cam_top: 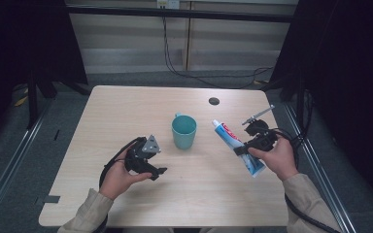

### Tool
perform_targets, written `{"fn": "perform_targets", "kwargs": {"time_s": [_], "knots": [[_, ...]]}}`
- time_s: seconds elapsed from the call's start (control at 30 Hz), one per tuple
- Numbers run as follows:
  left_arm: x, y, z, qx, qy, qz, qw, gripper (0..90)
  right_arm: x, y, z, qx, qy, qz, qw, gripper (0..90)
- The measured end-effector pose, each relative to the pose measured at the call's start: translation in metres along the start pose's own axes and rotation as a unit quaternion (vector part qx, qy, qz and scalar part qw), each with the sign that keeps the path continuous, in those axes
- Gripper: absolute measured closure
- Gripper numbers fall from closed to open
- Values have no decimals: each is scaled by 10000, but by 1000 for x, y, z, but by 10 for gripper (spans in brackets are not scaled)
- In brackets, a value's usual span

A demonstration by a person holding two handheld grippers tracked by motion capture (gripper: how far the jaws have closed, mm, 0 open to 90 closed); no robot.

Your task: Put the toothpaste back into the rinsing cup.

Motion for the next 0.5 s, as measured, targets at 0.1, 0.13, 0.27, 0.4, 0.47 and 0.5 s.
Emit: {"fn": "perform_targets", "kwargs": {"time_s": [0.1, 0.13, 0.27, 0.4, 0.47, 0.5], "knots": [[4, -2, -3, 65, -35, 135, 9999, 165, 2, -4, 1, 44, -20, -93, 9999, 749], [4, -2, -4, 86, -58, 183, 9998, 165, 2, -5, 1, 67, -35, -123, 9999, 749], [9, -6, -8, 160, -36, 351, 9992, 165, 5, -10, 0, 106, -43, -176, 9998, 749], [13, -9, -10, 191, -70, 374, 9991, 165, 7, -14, 0, 179, -28, -199, 9996, 749], [16, -8, -11, 180, -62, 404, 9990, 165, 8, -16, 1, 185, -47, -235, 9995, 749], [17, -8, -11, 181, -63, 430, 9989, 165, 8, -17, 1, 191, -57, -258, 9995, 749]]}}
Point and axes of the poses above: each handheld gripper's, and its own axes: z roughly forward along the jaws, x roughly out of its top, y roughly to its right, the point moved 8 cm from there along z, roughly forward along the jaws, and after that the axes turned 4 degrees about -x, right-handed, at the moved point
